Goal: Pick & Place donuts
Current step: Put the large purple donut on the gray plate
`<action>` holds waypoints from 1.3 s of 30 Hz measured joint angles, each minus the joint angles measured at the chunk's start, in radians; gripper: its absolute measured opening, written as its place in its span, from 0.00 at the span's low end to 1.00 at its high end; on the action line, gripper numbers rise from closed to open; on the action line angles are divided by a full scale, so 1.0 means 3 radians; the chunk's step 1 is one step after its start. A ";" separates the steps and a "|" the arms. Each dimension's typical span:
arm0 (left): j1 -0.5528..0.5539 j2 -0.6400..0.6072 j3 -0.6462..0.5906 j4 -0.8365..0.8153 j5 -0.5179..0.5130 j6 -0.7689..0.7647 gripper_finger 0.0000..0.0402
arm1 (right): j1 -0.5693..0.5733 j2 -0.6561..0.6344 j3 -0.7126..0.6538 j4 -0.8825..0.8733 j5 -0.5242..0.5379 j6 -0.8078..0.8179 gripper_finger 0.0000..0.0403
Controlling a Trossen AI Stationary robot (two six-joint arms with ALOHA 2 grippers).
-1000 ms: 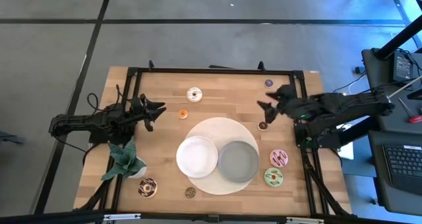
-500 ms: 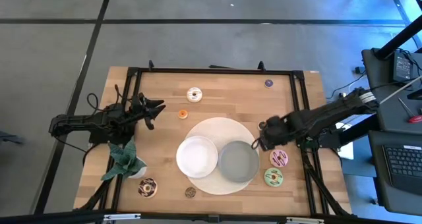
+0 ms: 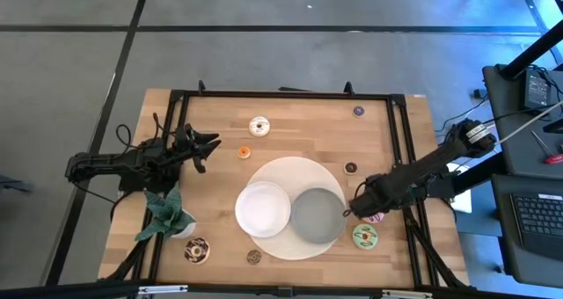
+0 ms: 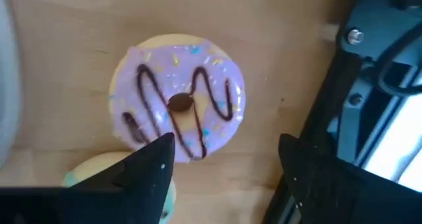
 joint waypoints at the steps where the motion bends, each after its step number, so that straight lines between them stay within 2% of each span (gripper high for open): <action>1: 0.0000 0.0000 -0.0001 0.0000 0.0000 0.0000 0.32 | 0.0009 0.0000 -0.0060 0.0060 0.0000 0.0005 0.66; 11: 0.0000 -0.0001 0.0000 -0.0001 0.0000 -0.0024 0.32 | 0.0014 -0.0003 -0.0496 0.0572 0.0043 0.0076 0.57; 16: 0.0000 -0.0001 -0.0001 -0.0001 0.0001 -0.0024 0.32 | 0.0013 -0.0001 -0.0582 0.0828 0.0040 0.0070 0.48; 28: 0.0000 0.0000 0.0000 -0.0001 -0.0008 -0.0024 0.32 | 0.0012 -0.0004 -0.0550 0.0758 0.0088 -0.0024 0.23; 34: 0.0000 0.0000 0.0000 -0.0002 -0.0009 -0.0024 0.32 | 0.0012 -0.0143 -0.0529 0.0719 0.0090 -0.0022 0.18; 39: 0.0000 0.0000 0.0000 -0.0001 -0.0011 -0.0024 0.32 | 0.0011 -0.0209 -0.0274 0.0747 0.0189 -0.0037 0.17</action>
